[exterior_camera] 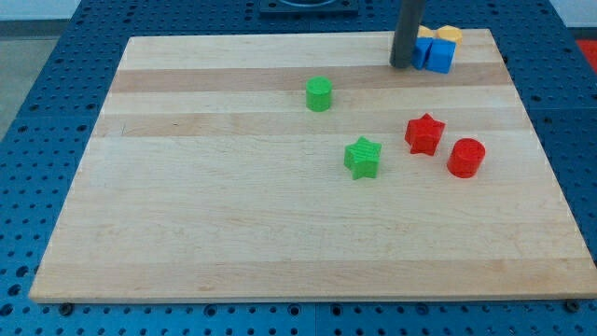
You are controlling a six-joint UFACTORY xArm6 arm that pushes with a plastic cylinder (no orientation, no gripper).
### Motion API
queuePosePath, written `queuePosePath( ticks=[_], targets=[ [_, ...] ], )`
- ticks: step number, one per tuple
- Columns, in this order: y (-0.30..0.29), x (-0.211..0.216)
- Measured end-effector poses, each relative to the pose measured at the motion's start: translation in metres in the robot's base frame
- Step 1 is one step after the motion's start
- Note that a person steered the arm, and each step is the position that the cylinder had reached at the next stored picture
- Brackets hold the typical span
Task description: Move the green circle to the center right side of the board
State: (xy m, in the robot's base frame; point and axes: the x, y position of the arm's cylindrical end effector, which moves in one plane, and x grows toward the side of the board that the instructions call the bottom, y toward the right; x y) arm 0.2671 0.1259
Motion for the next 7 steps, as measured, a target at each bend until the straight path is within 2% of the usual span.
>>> queuePosePath(
  ticks=[3, 4, 5, 7],
  targets=[
    [-0.144, 0.021],
    [-0.168, 0.034],
    [-0.168, 0.056],
    [-0.127, 0.061]
  ],
)
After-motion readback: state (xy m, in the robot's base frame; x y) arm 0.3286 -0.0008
